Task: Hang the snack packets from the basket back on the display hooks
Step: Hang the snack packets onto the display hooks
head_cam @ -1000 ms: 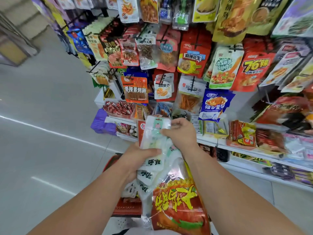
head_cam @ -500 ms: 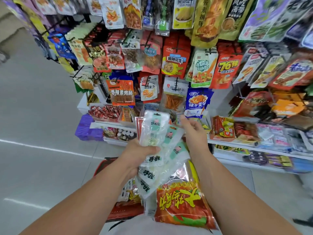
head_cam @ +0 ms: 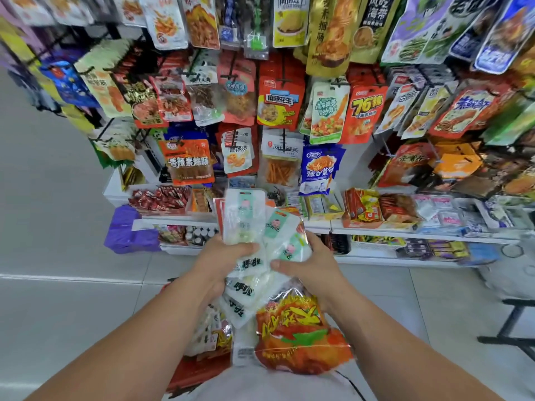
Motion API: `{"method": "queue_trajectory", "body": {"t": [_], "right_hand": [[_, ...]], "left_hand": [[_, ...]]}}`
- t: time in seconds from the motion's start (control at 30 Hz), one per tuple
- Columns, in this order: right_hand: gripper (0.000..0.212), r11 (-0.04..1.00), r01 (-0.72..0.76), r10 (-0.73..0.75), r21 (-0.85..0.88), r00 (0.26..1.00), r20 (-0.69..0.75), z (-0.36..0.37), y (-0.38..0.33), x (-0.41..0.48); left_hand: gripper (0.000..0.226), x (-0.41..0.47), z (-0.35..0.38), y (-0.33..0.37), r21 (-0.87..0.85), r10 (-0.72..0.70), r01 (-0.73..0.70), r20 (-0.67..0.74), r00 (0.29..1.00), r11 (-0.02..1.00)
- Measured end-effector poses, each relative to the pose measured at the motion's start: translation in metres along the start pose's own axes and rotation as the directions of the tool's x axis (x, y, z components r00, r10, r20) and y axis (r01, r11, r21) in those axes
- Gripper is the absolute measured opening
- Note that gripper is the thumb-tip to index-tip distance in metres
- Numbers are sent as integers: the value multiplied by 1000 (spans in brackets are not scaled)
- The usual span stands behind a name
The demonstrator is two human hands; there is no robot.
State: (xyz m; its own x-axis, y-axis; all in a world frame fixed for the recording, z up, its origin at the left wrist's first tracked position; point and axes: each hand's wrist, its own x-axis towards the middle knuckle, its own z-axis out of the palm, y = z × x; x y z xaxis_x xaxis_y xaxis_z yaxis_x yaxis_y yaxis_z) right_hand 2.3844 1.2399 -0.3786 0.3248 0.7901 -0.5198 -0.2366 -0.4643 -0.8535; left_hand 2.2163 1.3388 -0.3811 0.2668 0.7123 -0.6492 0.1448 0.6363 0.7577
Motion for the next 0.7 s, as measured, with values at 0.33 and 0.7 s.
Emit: {"method": "queue_trajectory", "body": {"t": [0.33, 0.7], "right_hand": [[28, 965, 250, -231, 75, 951, -205, 62, -26, 20], [28, 937, 336, -349, -95, 896, -276, 41, -46, 8]], "left_hand": [[43, 1, -19, 44, -52, 43, -38, 93, 995, 998], [52, -11, 13, 52, -50, 109, -99, 282, 953, 994]]}}
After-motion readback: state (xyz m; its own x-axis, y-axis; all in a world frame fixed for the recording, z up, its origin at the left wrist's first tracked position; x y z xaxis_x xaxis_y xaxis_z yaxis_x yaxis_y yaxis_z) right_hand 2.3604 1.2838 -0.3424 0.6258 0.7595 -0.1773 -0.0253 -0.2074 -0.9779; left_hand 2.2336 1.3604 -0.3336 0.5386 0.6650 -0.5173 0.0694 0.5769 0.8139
